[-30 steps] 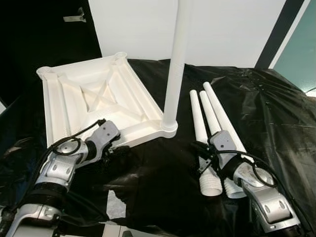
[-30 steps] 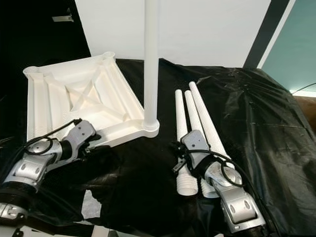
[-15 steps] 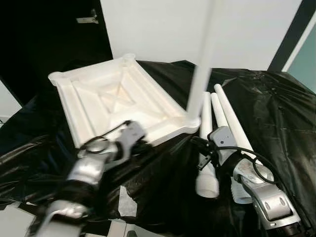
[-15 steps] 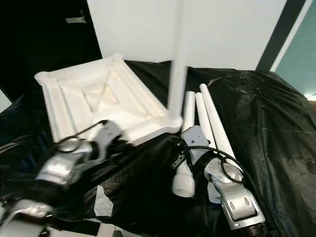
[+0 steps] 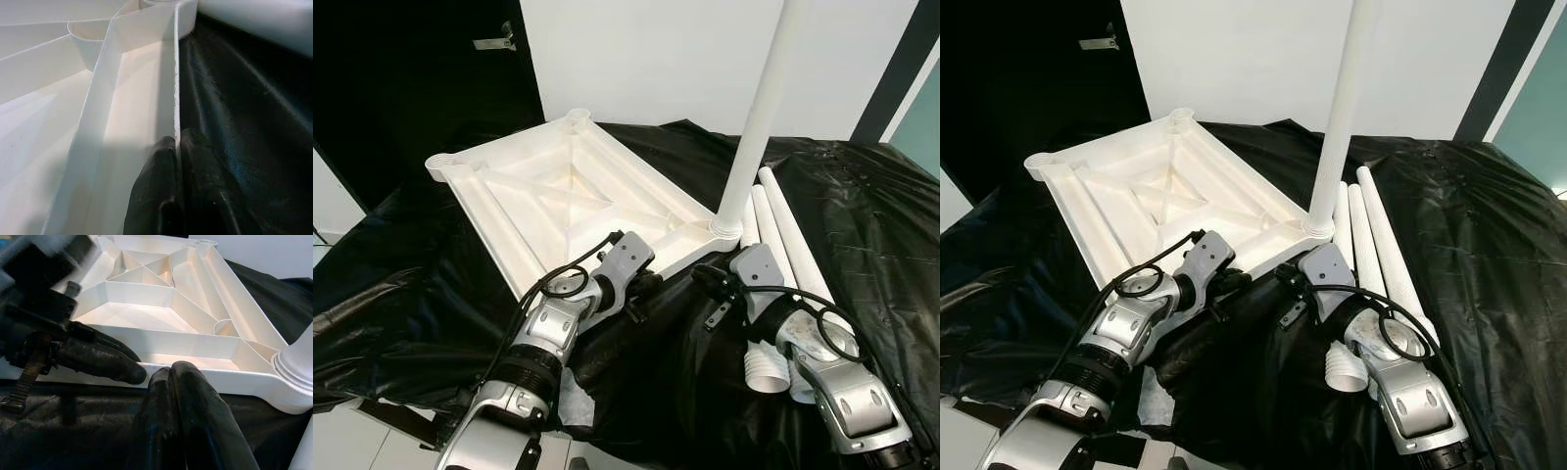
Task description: Building children table
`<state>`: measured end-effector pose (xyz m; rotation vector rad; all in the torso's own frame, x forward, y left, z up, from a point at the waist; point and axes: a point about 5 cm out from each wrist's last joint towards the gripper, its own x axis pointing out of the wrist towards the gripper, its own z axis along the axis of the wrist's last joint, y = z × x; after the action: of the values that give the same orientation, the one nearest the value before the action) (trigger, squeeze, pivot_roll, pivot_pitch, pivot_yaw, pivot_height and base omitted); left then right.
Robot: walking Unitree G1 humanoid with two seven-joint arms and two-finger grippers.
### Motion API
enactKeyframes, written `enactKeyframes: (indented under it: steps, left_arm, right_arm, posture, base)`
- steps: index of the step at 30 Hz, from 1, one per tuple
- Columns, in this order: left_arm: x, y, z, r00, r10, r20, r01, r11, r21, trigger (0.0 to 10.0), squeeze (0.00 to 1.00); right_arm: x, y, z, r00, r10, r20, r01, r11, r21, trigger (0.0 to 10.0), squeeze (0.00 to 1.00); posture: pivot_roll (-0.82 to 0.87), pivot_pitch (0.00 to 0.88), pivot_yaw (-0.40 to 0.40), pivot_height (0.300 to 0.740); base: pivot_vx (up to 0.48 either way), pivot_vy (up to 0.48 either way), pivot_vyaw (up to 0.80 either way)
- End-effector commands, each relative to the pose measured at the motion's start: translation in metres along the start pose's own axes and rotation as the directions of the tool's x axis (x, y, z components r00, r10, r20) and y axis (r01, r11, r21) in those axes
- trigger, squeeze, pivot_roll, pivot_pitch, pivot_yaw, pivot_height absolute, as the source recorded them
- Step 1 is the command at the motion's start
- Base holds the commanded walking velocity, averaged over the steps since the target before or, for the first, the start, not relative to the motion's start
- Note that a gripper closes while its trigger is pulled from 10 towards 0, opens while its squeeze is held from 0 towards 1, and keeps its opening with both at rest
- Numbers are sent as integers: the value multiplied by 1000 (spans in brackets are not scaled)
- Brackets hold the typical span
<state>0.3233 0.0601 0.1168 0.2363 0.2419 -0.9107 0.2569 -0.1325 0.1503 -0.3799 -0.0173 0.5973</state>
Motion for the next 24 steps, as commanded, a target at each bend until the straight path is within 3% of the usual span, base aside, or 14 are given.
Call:
enactKeyframes:
  steps: [1,2,3,4,5,6,8,9,13,17,19,20,24]
  left_arm:
    - [-7,-15,20,963,-154,221,168,985,-48,10000,443]
    - [-12,-15,22,950,-181,254,200,979,-50,10000,765]
    - [-12,-15,22,950,-181,254,200,979,-50,10000,765]
    - [-18,-16,23,940,-210,268,231,972,-50,10000,1000]
    - [-18,-16,23,940,-210,268,231,972,-50,10000,1000]
    - [-31,-21,26,910,-294,293,312,950,-16,10000,90]
    - [-40,-23,28,890,-336,307,349,937,11,10000,90]
    - [-43,-22,28,886,-342,311,356,934,13,10000,0]
    - [-48,-21,27,885,-340,317,353,935,18,10000,0]
    - [-52,-13,17,932,-276,236,275,961,39,10000,0]
    - [-52,-12,15,937,-269,222,266,963,45,10000,0]
    - [-55,-7,6,955,-254,154,247,967,62,10000,0]
    - [-58,2,-8,977,-210,45,206,975,82,10000,0]
  right_arm:
    - [0,1,-2,1000,-6,-17,6,1000,6,10000,0]
    - [0,2,-2,1000,-4,-18,4,1000,8,10000,0]
    - [0,2,-2,1000,-4,-18,4,1000,8,10000,0]
    - [1,2,-2,1000,-1,-18,2,1000,9,10000,0]
    - [1,2,-2,1000,-1,-18,2,1000,9,10000,0]
    - [2,3,-2,1000,6,-19,-5,1000,10,10000,0]
    - [3,3,-2,1000,9,-20,-9,1000,11,10000,0]
    - [3,3,-2,1000,10,-20,-10,1000,11,10000,0]
    - [4,2,-3,1000,14,-21,-14,1000,10,10000,0]
    - [5,2,-3,1000,20,-21,-19,1000,9,10000,0]
    - [5,2,-3,1000,20,-21,-20,1000,9,10000,0]
    - [5,2,-3,1000,21,-21,-21,1000,9,10000,0]
    - [5,3,-3,999,24,-22,-24,1000,8,10000,0]
  posture:
    - [-31,0,-11,740]
    - [-26,0,-13,740]
    - [-26,0,-13,740]
    - [-23,0,-14,740]
    - [-23,0,-14,740]
    - [-15,0,-18,740]
    - [-11,0,-21,740]
    - [-6,0,-23,740]
    - [-1,0,-26,740]
    - [1,0,-32,740]
    - [1,0,-32,740]
    - [2,0,-32,740]
    - [1,0,-32,740]
  base:
    - [0,0,0]
    - [0,0,0]
    - [0,0,0]
    - [0,0,0]
    - [0,0,0]
    - [0,0,0]
    - [0,0,0]
    - [0,0,0]
    - [0,0,0]
    - [0,0,0]
    - [0,0,0]
    - [0,0,0]
    - [0,0,0]
